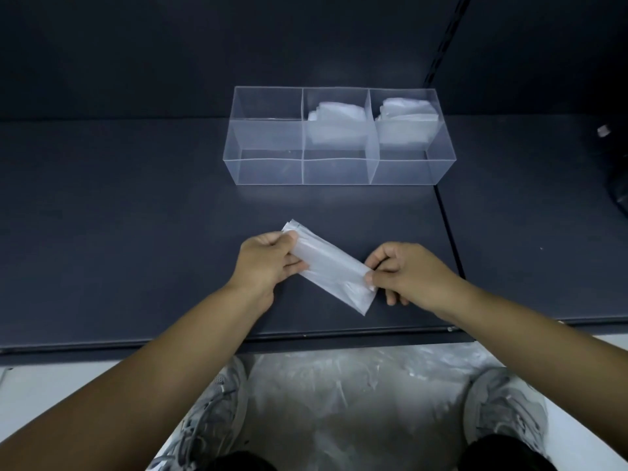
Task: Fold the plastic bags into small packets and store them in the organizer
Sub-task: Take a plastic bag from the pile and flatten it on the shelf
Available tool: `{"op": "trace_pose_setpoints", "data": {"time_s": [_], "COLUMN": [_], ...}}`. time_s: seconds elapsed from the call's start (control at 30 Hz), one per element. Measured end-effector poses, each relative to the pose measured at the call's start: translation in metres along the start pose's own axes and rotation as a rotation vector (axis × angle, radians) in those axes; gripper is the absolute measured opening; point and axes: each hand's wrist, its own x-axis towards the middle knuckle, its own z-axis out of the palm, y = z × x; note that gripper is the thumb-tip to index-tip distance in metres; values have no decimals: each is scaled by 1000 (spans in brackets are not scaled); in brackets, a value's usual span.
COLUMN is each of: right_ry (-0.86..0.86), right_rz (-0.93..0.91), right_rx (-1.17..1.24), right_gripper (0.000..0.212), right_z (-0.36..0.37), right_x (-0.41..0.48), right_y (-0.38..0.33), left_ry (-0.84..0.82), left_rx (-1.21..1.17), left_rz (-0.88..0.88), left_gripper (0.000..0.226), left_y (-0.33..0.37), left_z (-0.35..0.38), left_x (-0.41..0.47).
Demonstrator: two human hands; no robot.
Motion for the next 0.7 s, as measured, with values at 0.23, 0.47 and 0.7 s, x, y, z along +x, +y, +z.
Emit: {"op": "trace_pose_setpoints", "data": {"time_s": [0.23,0.47,0.7], "right_ry": [-46,-66,-202], "right_rz": [58,112,184], "right_rx": [7,14,297], "right_gripper": [10,10,17], "right_z": [-2,-3,-15], "right_x": [4,0,-15], "right_y": [-7,-20,-43], "left_ry": [242,-375,-185], "left_rx": [606,1253,998], "left_rz": [711,1013,1029], "left_gripper": [24,70,26], "left_y": [-3,-59,-48], "left_z": [-17,7,2], "left_x": [-8,-59,-54]}}
